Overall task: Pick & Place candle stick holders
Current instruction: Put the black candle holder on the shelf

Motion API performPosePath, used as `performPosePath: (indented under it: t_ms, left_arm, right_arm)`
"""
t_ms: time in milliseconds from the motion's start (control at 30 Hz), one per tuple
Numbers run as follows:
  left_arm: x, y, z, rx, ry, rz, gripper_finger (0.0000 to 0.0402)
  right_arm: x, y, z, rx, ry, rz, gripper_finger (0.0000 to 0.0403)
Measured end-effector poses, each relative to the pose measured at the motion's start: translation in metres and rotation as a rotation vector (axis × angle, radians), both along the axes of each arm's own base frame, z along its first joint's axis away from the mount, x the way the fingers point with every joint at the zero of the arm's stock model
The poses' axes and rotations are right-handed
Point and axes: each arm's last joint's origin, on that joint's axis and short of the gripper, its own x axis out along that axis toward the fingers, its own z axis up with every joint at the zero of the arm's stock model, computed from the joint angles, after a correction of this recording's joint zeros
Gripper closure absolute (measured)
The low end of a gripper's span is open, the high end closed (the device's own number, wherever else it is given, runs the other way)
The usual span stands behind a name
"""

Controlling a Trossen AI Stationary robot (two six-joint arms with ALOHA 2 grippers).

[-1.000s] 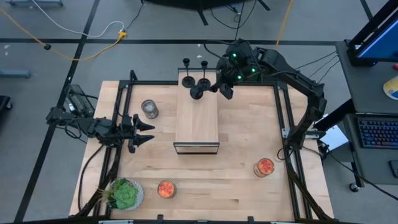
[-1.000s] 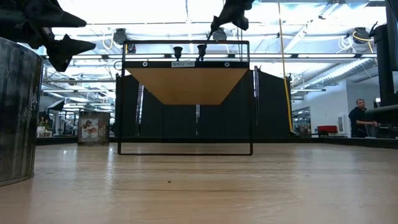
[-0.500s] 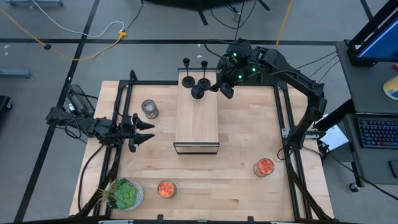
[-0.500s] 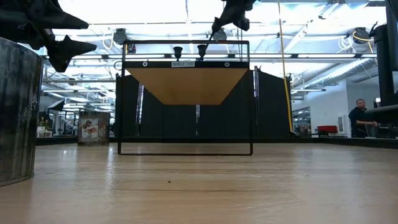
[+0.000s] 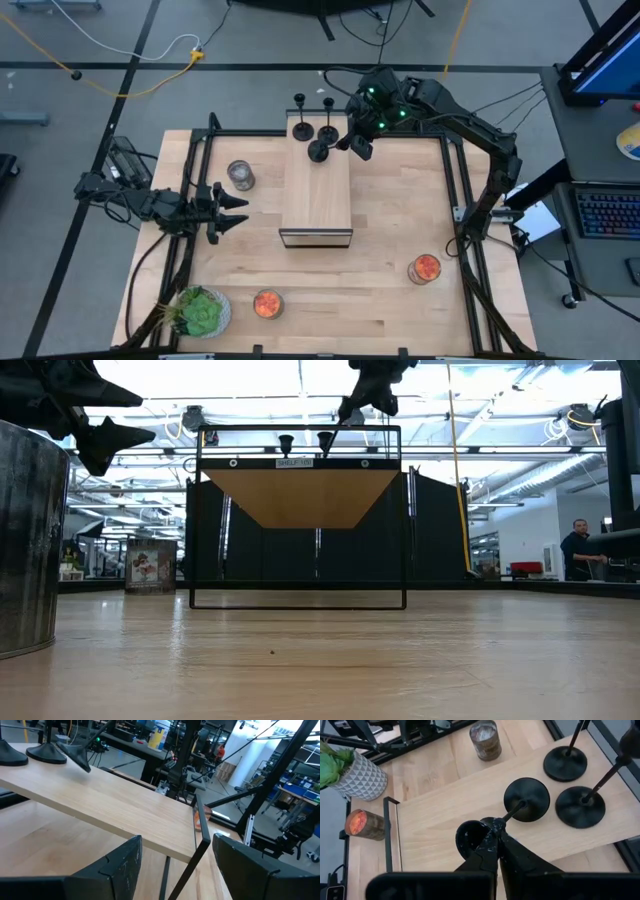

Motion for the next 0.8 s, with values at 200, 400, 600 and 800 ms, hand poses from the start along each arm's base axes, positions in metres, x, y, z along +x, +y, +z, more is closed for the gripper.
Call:
performPosePath:
  t_ms: [200, 400, 600, 800]
  left_arm:
    - [0.0000, 0.0000, 0.0000, -0.001, 0.000, 0.000, 0.0151]
    - [0.0000, 0.0000, 0.0000, -0.001, 0.000, 0.000, 0.0151]
    - [0.0000, 0.0000, 0.0000, 0.001, 0.000, 0.000, 0.0151]
    - [0.0000, 0.0000, 0.0000, 0.000, 0.000, 0.000, 0.0151]
  right_arm:
    - [0.0044, -0.0022, -0.0066, 0.010, 0.026, 0.004, 0.0403]
    - [0.0038, -0.0019, -0.0053, -0.006, 0.019, 0.017, 0.0403]
    - [0.0036, -0.0018, -0.0055, -0.004, 0.021, 0.017, 0.0398]
    - [0.0042, -0.0021, -0.0054, -0.007, 0.018, 0.017, 0.0386]
